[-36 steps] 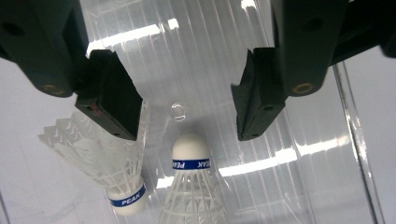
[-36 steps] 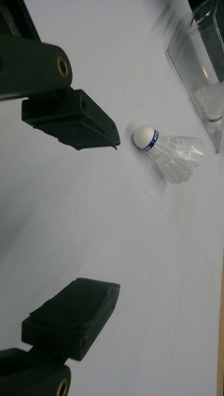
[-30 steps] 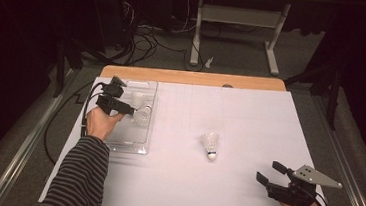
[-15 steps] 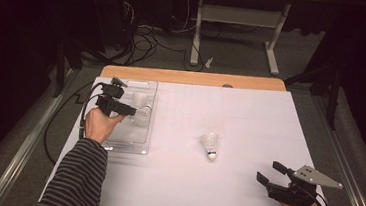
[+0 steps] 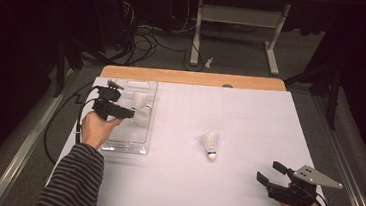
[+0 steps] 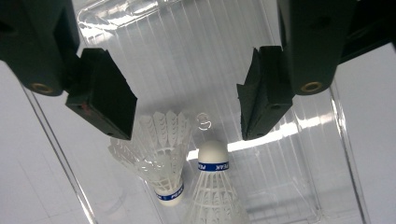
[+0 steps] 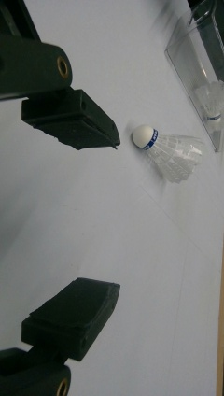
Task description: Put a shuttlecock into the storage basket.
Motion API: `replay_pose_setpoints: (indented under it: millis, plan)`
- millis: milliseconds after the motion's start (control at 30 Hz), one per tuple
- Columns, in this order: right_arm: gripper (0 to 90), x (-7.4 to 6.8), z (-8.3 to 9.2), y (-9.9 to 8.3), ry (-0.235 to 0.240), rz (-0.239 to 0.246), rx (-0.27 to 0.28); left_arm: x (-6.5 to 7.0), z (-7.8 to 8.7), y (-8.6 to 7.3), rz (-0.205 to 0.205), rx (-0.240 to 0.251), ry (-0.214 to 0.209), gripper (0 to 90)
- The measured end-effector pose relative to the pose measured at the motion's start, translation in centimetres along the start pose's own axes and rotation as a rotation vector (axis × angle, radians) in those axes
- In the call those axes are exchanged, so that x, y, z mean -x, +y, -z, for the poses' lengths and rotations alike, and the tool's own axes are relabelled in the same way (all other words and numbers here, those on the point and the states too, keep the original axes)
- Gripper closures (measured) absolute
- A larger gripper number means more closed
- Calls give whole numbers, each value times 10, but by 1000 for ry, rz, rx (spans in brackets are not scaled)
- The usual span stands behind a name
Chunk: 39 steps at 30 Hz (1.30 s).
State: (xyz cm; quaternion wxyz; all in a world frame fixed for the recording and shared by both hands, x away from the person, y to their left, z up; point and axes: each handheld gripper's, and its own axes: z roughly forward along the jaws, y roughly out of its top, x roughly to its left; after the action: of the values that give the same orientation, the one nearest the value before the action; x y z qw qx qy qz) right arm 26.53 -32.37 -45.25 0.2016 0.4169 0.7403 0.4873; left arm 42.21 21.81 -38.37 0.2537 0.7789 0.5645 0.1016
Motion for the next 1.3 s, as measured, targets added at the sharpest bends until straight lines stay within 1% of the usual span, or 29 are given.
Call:
replay_pose_setpoints:
  millis: [67, 200, 467, 567, 667, 800, 1300]
  plan:
    - [254, 0, 0, 0, 0, -1, -1, 1, 2, -3, 4, 11, -5, 375]
    - [254, 0, 0, 0, 1, 4, 0, 2, 4, -7, -11, 11, -1, 375]
    - [254, 0, 0, 0, 0, 2, 1, 5, 8, -13, -19, 31, -16, 371]
    - [254, 0, 0, 0, 0, 4, 0, 6, 10, -15, -24, 38, -14, 371]
    - [254, 0, 0, 0, 0, 4, 1, 6, 11, -18, -22, 48, -26, 373]
    - [254, 0, 0, 0, 0, 4, 1, 8, 12, -21, -33, 54, -27, 373]
    - [254, 0, 0, 0, 1, 2, 2, 13, 19, -31, -45, 90, -46, 372]
